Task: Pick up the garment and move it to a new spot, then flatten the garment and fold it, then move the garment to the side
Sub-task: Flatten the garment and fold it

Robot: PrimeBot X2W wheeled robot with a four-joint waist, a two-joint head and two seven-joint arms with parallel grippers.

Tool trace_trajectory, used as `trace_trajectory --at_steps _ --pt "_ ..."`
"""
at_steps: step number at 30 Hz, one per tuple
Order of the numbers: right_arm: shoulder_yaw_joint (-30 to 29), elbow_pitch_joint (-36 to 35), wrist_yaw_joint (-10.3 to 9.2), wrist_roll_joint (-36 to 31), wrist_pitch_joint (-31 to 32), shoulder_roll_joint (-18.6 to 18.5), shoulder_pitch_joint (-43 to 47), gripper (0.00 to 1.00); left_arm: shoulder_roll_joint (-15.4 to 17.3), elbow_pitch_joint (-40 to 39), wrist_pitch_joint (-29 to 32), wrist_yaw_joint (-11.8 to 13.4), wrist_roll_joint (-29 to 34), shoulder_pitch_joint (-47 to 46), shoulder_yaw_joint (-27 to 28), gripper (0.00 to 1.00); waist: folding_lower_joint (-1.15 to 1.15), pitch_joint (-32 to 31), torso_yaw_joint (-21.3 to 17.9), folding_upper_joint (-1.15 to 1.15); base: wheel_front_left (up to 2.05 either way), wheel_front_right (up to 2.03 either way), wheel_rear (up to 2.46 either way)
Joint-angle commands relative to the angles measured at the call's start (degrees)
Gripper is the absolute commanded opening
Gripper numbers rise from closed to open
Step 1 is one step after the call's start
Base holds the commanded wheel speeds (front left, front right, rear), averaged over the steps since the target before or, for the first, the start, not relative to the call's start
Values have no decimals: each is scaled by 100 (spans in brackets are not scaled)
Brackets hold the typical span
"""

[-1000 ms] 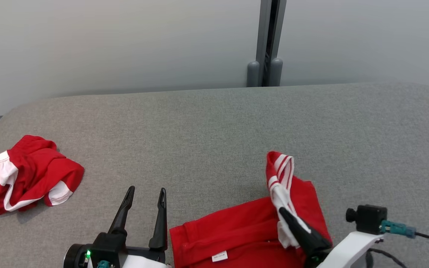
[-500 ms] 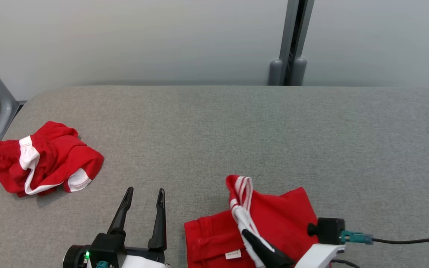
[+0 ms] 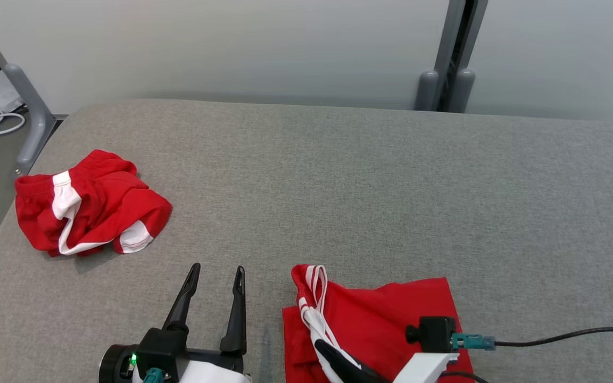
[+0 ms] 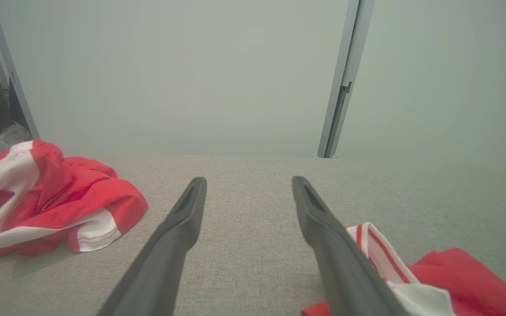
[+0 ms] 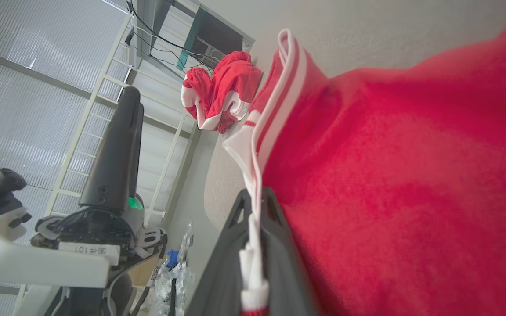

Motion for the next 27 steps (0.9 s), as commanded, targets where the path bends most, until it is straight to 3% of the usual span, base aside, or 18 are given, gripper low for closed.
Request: trace_trajectory --at_steps 1,3,4,5,6,14,18,22,27 --pt "15 46 5 34 -50 -24 -85 0 16 11 -25 9 -20 -28 11 100 0 -5 27 0 0 0 0" --pt "114 240 4 81 -85 -27 -116 0 20 12 -25 32 -42 -38 6 100 0 -8 63 0 0 0 0" --pt "131 331 5 85 -122 -28 -145 11 17 14 -25 34 -44 -46 0 100 0 -9 85 0 0 0 0" --pt "147 405 5 127 -163 -25 -181 38 16 18 -25 38 -45 -54 -6 100 0 -9 99 0 0 0 0" --pt "177 463 5 167 -184 -25 -205 100 16 18 -25 40 -53 -65 -10 100 0 -3 114 0 0 0 0" --pt "525 354 4 795 -336 -22 -481 100 18 54 -25 61 -68 -21 49 100 0 -56 103 0 0 0 0" --pt "447 206 4 762 -461 -32 -668 100 17 60 -25 54 -39 25 78 100 0 -153 36 0 0 0 0" --pt "-52 147 4 -49 -709 -230 -983 100 17 -10 -25 35 9 66 146 100 0 -265 -132 0 0 0 0" --pt "-639 113 4 -1614 -1136 -894 -1280 100 17 -148 -24 -22 45 52 223 100 0 -314 -344 0 0 0 0"
